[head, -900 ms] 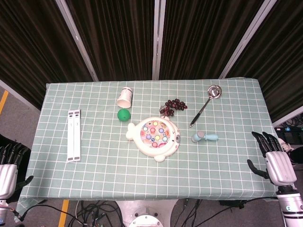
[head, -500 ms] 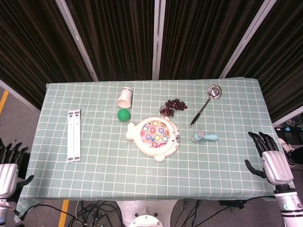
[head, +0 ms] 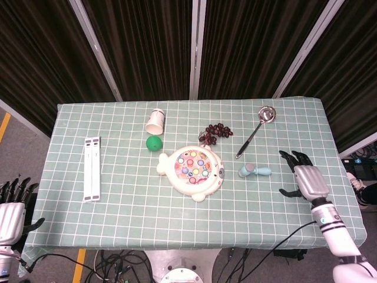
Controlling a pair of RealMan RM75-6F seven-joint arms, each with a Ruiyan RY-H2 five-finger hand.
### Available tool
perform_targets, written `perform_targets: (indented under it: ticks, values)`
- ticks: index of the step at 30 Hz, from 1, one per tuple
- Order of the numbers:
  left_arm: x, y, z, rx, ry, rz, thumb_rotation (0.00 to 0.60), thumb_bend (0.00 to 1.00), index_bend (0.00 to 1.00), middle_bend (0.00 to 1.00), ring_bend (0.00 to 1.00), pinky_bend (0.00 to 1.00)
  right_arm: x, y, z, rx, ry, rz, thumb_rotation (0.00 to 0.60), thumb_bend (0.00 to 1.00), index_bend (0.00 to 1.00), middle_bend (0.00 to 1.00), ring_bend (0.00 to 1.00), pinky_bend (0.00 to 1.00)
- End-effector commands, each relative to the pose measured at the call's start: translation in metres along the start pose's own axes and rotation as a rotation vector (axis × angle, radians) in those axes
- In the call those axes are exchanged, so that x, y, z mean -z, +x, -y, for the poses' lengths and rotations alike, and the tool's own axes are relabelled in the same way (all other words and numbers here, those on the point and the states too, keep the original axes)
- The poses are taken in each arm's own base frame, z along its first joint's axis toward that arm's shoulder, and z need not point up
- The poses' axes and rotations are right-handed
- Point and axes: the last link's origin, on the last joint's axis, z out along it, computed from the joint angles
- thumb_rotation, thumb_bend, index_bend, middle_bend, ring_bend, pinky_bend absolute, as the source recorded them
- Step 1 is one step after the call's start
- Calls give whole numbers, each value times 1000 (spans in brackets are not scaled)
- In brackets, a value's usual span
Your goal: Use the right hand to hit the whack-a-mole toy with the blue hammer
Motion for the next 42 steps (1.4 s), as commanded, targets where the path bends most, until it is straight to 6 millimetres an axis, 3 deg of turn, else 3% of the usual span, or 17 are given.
perform_targets:
  ticks: [1,7,18,31,42]
  values:
    - [-1,-1,1,3,2,0,600,0,173,92,0,0,-35,-13,13,5,14,48,600,98,147,212,36,79]
    - [0,-3,4,3,10,9,600,0,173,91,0,0,-61,-31,21,-1,11,99,600,142,224,295,116,159]
    - [-1,-5,4,5,7,13,600,0,173,92,0,0,-80,-55,23,12,12,160,600,192,332,340,170,188]
    - [0,-7,7,8,15,18,600,0,173,91,0,0,-90,-64,22,3,6,164,600,251,426,402,244,245]
    - [2,-7,10,11,25,19,600,0,173,92,0,0,-94,-67,25,2,21,156,600,302,450,435,281,320]
